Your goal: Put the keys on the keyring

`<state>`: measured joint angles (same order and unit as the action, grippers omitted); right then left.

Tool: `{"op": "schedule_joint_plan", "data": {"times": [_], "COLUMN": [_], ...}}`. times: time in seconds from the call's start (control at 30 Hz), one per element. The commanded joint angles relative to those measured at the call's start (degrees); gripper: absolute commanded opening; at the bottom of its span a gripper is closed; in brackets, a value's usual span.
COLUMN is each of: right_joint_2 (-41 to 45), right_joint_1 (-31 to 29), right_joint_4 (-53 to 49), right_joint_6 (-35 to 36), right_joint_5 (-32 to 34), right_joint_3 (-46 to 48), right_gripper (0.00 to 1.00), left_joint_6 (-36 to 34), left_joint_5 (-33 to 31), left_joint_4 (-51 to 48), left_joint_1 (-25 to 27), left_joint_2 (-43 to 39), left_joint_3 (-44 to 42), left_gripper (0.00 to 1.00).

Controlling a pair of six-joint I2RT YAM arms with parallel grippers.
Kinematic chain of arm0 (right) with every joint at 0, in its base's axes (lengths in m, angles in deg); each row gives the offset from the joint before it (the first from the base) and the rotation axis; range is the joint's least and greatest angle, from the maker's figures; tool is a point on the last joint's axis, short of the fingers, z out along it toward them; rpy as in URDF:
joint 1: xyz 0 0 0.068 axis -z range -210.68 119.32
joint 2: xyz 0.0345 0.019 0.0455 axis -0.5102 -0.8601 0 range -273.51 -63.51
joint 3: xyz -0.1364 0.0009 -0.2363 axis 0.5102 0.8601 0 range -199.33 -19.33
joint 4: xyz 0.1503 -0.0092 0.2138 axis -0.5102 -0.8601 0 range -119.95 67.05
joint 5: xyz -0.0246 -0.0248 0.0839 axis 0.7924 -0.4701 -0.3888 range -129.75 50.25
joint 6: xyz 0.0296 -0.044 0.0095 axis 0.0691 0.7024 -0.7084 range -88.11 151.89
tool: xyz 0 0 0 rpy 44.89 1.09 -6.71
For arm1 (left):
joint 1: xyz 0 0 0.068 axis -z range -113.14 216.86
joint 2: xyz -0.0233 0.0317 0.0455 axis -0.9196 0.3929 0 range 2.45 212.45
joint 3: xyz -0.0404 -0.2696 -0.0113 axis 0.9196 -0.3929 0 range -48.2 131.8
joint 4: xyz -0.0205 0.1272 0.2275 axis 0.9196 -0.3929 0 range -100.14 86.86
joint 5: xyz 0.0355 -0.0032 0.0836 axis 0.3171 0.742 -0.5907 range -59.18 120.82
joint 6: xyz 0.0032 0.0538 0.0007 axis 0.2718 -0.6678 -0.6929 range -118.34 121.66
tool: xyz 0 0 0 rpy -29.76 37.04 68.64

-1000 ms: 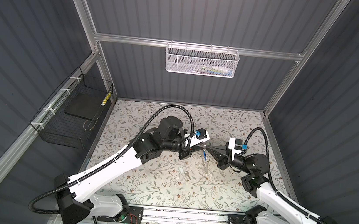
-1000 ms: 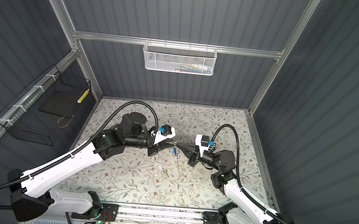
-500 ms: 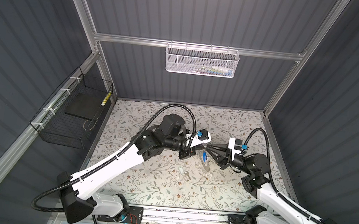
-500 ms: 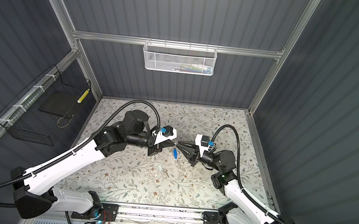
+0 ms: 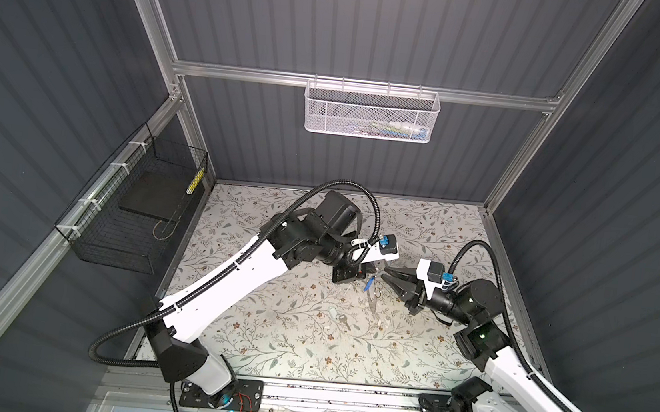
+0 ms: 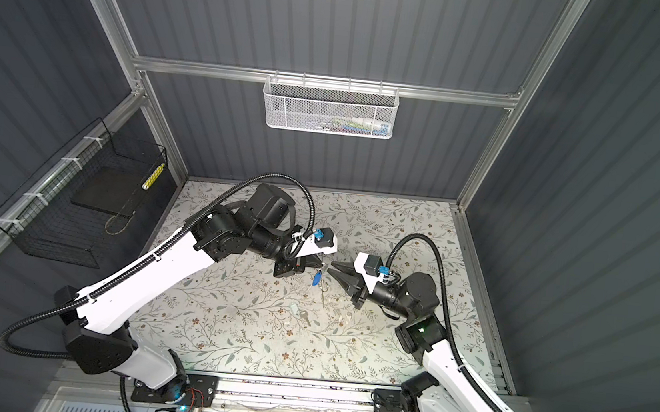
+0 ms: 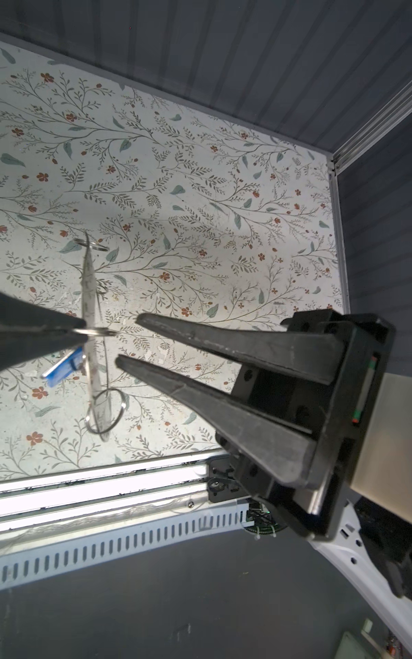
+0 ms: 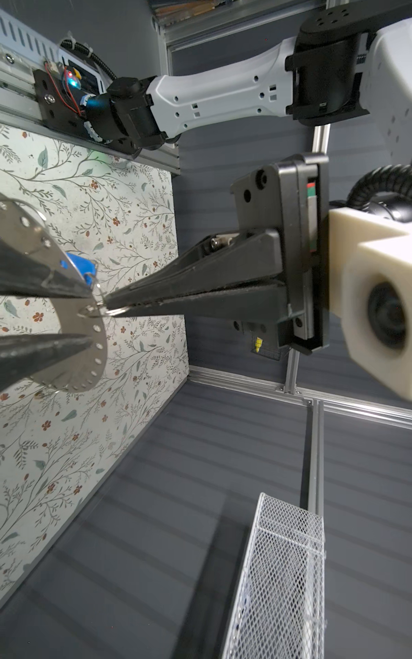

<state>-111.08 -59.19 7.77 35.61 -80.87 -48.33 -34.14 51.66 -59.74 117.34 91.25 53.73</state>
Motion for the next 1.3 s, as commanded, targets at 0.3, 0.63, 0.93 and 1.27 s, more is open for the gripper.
{"op": "schedule_joint_plan", "data": {"times": [0.3,0.63,0.93,1.27], "right_joint_2": [-1.9,-2.97,-2.7,-2.45], "right_joint_1": [-1.62,-2.07,-2.05,-2.07], "right_joint_4": [-1.09,-0.36,1.18,1.49], "right_joint_6": [1.19,0.78,-0.35,-0.31], "right_joint_5": [-0.36,-0.45,-0.36,-1.29], "right_joint_3": [-2.67,-3.04,-2.38,-2.15], "right_gripper": [0.15,0.07,0.16,0.0], "left_joint_6": [-2.7,-3.69,-4.79,-4.69], "left_joint_5": [1.18,3.87,4.12,4.08], "left_joint_4": [-5.63,-5.58,-6.07,-6.15], "left_joint_1": [0.34,0.58,0.55,0.53], "left_joint_2": [2.36,2.62,2.78,3.19], "left_joint_3": [5.49,5.39,4.86,5.0], "left_gripper": [0.0,0.0,0.0,0.06]}}
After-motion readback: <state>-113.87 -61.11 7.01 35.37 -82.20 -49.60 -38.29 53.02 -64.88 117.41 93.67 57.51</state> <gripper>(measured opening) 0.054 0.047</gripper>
